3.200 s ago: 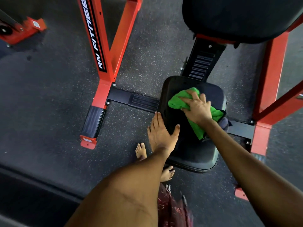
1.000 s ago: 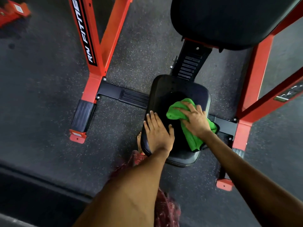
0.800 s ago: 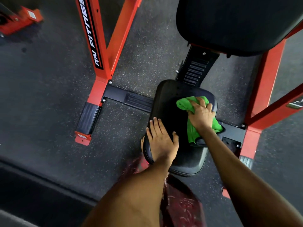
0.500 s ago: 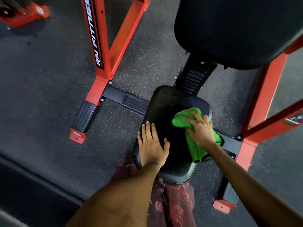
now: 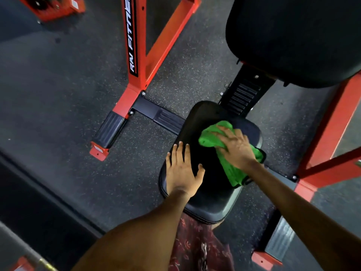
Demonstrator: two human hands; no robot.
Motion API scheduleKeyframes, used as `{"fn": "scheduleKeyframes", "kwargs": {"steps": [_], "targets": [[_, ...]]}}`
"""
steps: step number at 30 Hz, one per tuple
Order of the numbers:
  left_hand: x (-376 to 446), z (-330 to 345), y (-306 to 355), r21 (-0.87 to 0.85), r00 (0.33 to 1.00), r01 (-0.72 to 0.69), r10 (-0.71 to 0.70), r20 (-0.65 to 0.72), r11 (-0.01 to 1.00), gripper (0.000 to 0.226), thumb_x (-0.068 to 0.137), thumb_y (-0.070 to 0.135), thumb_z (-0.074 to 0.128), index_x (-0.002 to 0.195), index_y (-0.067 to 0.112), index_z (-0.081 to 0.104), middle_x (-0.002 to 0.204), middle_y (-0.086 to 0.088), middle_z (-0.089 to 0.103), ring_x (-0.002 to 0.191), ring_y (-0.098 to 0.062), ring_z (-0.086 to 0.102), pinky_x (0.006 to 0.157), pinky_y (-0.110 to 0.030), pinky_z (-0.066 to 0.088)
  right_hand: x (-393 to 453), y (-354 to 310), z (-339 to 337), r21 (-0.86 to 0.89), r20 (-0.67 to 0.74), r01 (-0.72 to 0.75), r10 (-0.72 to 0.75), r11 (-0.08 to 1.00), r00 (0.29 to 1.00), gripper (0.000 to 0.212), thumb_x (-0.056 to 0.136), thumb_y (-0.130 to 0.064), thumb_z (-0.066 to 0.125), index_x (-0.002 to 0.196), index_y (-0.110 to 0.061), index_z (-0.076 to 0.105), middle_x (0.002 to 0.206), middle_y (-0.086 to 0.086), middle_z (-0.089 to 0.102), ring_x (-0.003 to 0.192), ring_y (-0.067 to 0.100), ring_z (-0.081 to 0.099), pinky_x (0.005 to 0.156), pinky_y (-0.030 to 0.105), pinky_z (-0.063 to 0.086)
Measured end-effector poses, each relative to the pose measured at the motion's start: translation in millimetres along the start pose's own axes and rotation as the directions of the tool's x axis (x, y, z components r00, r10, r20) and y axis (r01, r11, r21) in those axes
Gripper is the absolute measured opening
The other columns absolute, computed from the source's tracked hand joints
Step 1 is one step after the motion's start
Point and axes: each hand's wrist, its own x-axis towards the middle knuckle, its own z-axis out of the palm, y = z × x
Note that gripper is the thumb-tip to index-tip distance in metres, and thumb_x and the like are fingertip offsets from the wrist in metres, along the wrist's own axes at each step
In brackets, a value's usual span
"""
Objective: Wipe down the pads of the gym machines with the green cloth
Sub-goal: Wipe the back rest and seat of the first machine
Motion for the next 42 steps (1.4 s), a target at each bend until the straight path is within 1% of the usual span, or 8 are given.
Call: {"fn": "scheduleKeyframes", "kwargs": {"steps": [5,13,15,22,26,29,36,42], "targets": [[-1.0,0.2,-1.2,0.026,1.0,-0.012,0.013,-0.019,1.0,0.068,0.082,0.048,0.038,0.136,0.009,0.049,0.143,-0.014,0.046,0.134,-0.03,0.041,0.109,-0.047,0.031,59.4,-3.7,-10.4,0.065,0.005,-0.285,0.285,0.956,0.959,0.051,0.093,-0.036,0.053,0.141,-0.024,0.04,0.149,0.001,0.031,0.128,0.037,0.031,0.1,0.05,0.034],[0.0,2.0,-1.2,0.035,1.0,-0.002,0.002,-0.004,0.999,0.067,0.08,0.049,0.04,0.134,0.011,0.051,0.142,-0.013,0.047,0.132,-0.03,0.043,0.11,-0.045,0.032,31.5,-23.2,-4.6,-0.025,0.029,0.216,-0.215,0.976,0.976,0.053,0.089,-0.037,0.056,0.141,-0.035,0.043,0.151,-0.006,0.035,0.119,0.034,0.042,0.095,0.05,0.038],[-0.5,0.8,-1.6,0.032,1.0,-0.003,0.003,-0.001,0.999,0.066,0.081,0.048,0.04,0.134,0.011,0.05,0.142,-0.012,0.047,0.132,-0.029,0.043,0.112,-0.042,0.024,23.0,-5.6,-2.5,-0.052,-0.037,0.161,-0.163,0.986,0.986,0.05,0.087,-0.044,0.052,0.135,-0.033,0.05,0.146,-0.007,0.043,0.118,0.036,0.047,0.09,0.054,0.04],[-0.7,-1.1,-2.0,0.017,1.0,0.002,-0.003,0.029,1.0,0.066,0.081,0.049,0.041,0.136,0.013,0.048,0.143,-0.012,0.046,0.133,-0.029,0.042,0.11,-0.039,0.018,82.5,-20.1,-3.1,0.094,0.019,-0.09,0.089,0.991,0.996,0.053,0.097,-0.045,0.042,0.146,-0.025,0.034,0.157,-0.012,0.021,0.146,0.027,0.007,0.114,0.046,0.022],[-1.1,0.4,-2.0,0.023,0.999,0.005,-0.006,0.046,1.0,0.067,0.08,0.049,0.041,0.136,0.012,0.049,0.142,-0.013,0.046,0.132,-0.03,0.044,0.108,-0.041,0.02,62.8,-32.8,0.0,0.062,0.002,0.071,-0.071,0.996,0.997,0.048,0.094,-0.044,0.046,0.139,-0.029,0.046,0.152,-0.011,0.032,0.139,0.034,0.029,0.107,0.048,0.034],[-0.9,0.3,-2.1,0.03,0.998,0.006,-0.008,0.058,1.0,0.067,0.08,0.049,0.042,0.135,0.011,0.05,0.142,-0.013,0.047,0.132,-0.03,0.044,0.108,-0.042,0.021,31.5,-25.7,5.0,0.012,-0.099,0.176,-0.174,0.984,0.98,0.047,0.083,-0.046,0.045,0.125,-0.031,0.06,0.137,-0.007,0.054,0.114,0.037,0.057,0.081,0.049,0.052],[-0.2,2.2,-3.5,0.006,0.998,0.003,-0.003,0.067,1.0,0.067,0.08,0.049,0.043,0.138,0.014,0.045,0.144,-0.011,0.044,0.134,-0.028,0.042,0.108,-0.042,0.02,110.8,-21.3,-9.3,0.053,-0.049,-0.205,0.207,0.977,0.977,0.05,0.096,-0.04,0.047,0.143,-0.025,0.037,0.153,-0.006,0.03,0.135,0.033,0.028,0.099,0.047,0.037],[-0.5,2.8,-3.4,0.018,0.998,0.002,-0.003,0.055,1.0,0.067,0.08,0.049,0.043,0.138,0.014,0.045,0.144,-0.011,0.044,0.133,-0.028,0.041,0.108,-0.042,0.021,103.9,-54.4,-5.1,-0.058,0.026,0.064,-0.063,0.996,0.998,0.048,0.095,-0.039,0.048,0.142,-0.033,0.039,0.154,-0.013,0.025,0.136,0.03,0.024,0.104,0.044,0.035]]}}
